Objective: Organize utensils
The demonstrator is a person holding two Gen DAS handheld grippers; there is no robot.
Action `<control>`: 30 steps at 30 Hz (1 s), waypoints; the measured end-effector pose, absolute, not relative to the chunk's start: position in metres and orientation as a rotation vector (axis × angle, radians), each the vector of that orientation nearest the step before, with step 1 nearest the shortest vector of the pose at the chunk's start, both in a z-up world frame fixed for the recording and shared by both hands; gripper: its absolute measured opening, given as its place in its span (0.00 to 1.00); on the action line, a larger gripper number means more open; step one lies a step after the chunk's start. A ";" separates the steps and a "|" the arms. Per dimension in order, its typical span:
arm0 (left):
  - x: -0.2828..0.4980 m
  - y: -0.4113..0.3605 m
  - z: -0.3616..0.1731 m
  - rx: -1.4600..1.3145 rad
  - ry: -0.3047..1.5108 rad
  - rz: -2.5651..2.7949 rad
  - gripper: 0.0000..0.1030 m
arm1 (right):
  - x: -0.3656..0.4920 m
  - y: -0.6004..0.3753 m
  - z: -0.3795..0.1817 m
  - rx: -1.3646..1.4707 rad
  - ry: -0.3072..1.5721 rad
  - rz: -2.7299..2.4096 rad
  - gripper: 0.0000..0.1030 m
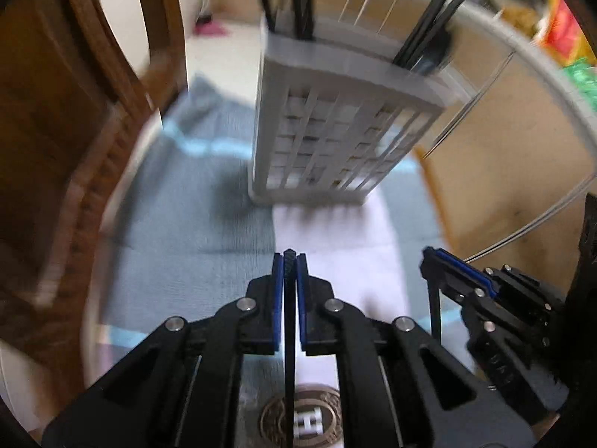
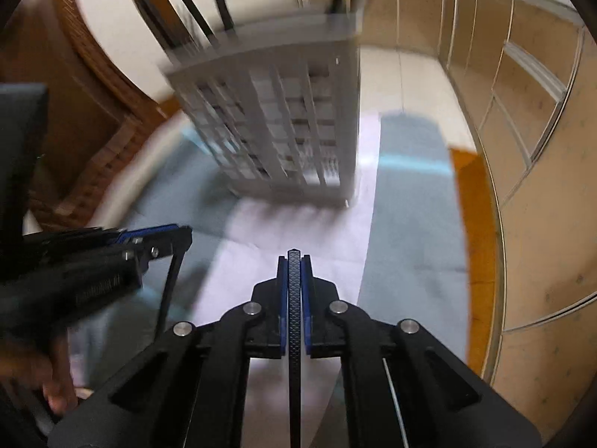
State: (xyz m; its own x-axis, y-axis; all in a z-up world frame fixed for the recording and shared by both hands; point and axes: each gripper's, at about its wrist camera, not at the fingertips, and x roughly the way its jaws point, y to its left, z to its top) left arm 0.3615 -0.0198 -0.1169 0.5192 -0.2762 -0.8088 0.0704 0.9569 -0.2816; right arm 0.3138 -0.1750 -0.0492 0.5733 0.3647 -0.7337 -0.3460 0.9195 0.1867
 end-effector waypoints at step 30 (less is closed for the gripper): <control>0.349 -0.018 0.192 -0.140 0.421 -0.229 0.07 | 0.306 -0.216 0.226 0.127 0.294 0.372 0.07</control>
